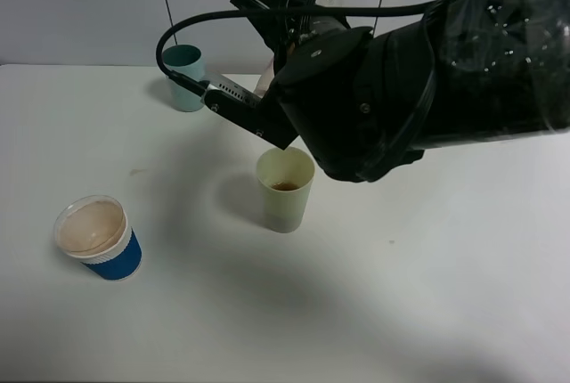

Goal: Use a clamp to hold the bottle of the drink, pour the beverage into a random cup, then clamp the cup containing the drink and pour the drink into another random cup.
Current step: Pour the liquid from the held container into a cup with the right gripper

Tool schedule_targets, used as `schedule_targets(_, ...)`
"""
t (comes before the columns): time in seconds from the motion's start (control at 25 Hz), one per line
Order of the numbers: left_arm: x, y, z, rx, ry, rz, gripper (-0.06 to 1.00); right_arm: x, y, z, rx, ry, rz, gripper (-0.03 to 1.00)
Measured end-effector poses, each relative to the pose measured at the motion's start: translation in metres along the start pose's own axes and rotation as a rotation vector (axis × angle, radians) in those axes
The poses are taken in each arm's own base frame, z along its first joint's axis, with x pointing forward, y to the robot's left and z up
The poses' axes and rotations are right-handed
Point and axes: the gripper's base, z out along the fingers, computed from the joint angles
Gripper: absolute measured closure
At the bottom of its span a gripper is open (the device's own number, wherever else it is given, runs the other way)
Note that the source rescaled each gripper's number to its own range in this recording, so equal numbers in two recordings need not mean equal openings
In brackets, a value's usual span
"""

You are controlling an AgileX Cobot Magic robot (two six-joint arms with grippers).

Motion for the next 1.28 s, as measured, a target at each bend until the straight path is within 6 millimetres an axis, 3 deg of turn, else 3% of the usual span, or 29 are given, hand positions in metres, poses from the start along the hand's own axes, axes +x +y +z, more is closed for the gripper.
schedule_targets(0.88,0.0000,0.0000,0.0000,0.000,0.000,0.000,0.07,-0.0002,0.0006,0.0000,-0.006,-0.002,0.012,0.96)
schedule_targets(1.28,0.0000,0.0000,0.0000,0.000,0.000,0.000,0.07,-0.0047,0.0079,-0.0005,-0.092,-0.043,0.191,0.96)
